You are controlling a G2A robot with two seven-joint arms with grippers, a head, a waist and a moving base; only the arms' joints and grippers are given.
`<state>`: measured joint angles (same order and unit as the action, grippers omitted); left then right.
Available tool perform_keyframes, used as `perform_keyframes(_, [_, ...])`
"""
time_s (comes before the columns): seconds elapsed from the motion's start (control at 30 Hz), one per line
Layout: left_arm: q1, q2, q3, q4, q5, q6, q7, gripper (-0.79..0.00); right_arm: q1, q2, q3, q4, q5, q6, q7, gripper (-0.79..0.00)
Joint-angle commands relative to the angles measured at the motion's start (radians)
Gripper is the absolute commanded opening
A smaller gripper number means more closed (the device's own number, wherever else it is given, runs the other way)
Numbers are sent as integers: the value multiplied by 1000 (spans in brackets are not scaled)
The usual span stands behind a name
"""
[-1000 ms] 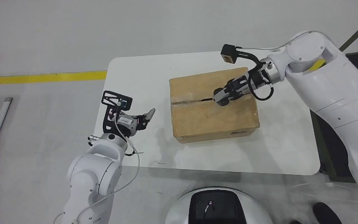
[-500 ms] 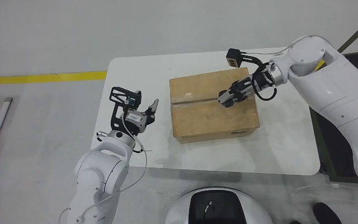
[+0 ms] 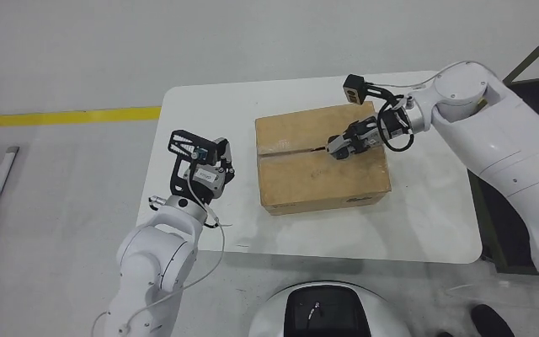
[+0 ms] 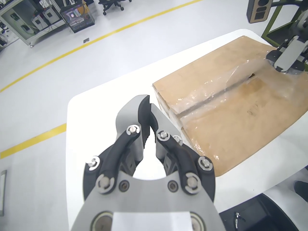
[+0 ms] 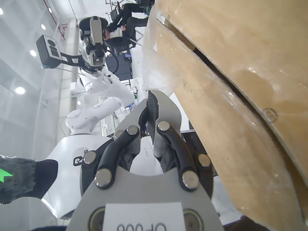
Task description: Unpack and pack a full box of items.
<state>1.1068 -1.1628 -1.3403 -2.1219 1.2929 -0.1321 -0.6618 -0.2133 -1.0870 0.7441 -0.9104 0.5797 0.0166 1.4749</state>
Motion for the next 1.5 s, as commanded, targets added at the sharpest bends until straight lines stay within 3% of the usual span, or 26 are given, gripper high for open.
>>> perform_keyframes(0.0, [-21, -4, 28, 13, -2, -1, 14, -785, -5, 0, 3, 4, 4, 24, -3, -785])
perform_keyframes(0.27, [-119, -24, 168, 111, 24, -13, 54, -785, 1, -1, 3, 20, -7, 103, 40, -785])
perform_keyframes(0.5, [-175, -40, 241, 181, 37, -22, 66, -785, 28, -5, -5, 45, -50, 131, 53, -785])
perform_keyframes(1.47, [-249, -78, 331, 314, 71, -54, 29, -785, 87, -46, -66, 107, -85, 165, 61, -785])
